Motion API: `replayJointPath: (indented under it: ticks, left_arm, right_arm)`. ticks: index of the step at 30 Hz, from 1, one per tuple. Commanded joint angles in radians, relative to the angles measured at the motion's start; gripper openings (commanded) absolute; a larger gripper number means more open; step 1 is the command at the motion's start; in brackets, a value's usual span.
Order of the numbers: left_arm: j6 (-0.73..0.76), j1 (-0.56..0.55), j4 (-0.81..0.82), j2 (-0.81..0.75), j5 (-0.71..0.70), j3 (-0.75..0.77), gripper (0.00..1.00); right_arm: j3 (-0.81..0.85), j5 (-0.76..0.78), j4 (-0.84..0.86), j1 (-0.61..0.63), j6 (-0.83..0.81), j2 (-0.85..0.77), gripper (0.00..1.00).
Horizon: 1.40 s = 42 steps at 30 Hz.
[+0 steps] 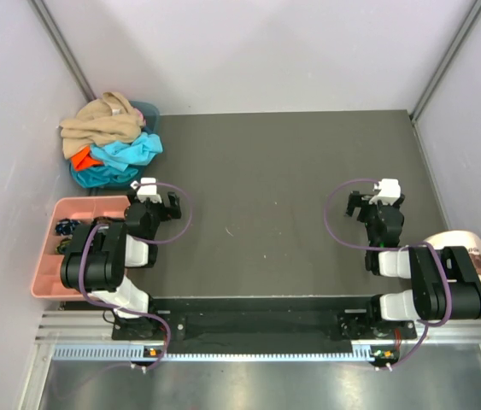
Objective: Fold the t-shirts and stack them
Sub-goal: Grab crumpled tshirt from bin with the left arm
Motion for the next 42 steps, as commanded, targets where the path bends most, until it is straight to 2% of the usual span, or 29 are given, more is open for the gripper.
replayJointPath:
  ticks: [1, 4, 12, 15, 16, 17, 23, 29, 32, 36, 39, 42]
  left_arm:
    - [-0.002, 0.003, 0.033, 0.001, 0.004, 0.016, 0.99]
    - [-0.005, 0.0, 0.032, 0.0, -0.023, 0.017, 0.99]
    - [-0.094, -0.007, -0.102, -0.117, -0.281, 0.031, 0.99]
    - [-0.155, -0.008, -0.276, -0.16, -0.344, 0.088, 0.99]
    - [-0.189, -0.008, -0.41, -0.161, -0.374, 0.117, 0.99]
    - [-0.23, -0.008, -0.469, -0.154, -0.381, 0.166, 0.99]
    - [-0.281, -0.01, -0.606, -0.157, -0.525, 0.246, 0.99]
    - [-0.295, -0.008, -0.671, -0.124, -0.522, 0.319, 0.99]
    - [-0.284, -0.005, -0.674, -0.117, -0.444, 0.349, 0.99]
    - [-0.368, -0.003, -0.726, -0.059, -0.494, 0.415, 0.99]
    - [-0.381, 0.0, -0.758, -0.014, -0.416, 0.462, 0.99]
    - [-0.347, 0.0, -0.806, 0.007, -0.303, 0.527, 0.99]
  right_arm:
    - [0.013, -0.017, 0.058, 0.001, -0.004, -0.004, 0.99]
    - [0.015, -0.017, 0.057, 0.003, -0.004, -0.004, 0.99]
    - [0.013, -0.017, 0.058, 0.003, -0.006, -0.004, 0.99]
    - [0.015, -0.018, 0.058, 0.004, -0.006, -0.004, 0.99]
    - [0.015, -0.018, 0.057, 0.003, -0.004, -0.004, 0.99]
    - [0.013, -0.018, 0.058, 0.003, -0.004, -0.004, 0.99]
    - [0.021, -0.032, 0.043, -0.005, 0.002, -0.004, 0.99]
    - [0.02, -0.033, 0.044, -0.007, 0.003, -0.004, 0.99]
    - [0.02, -0.033, 0.043, -0.007, 0.002, -0.004, 0.99]
    - [0.018, -0.033, 0.047, -0.008, 0.002, -0.004, 0.99]
    - [0.02, -0.032, 0.047, -0.007, 0.0, -0.004, 0.99]
    - [0.029, 0.095, 0.008, 0.012, 0.022, -0.032, 0.99]
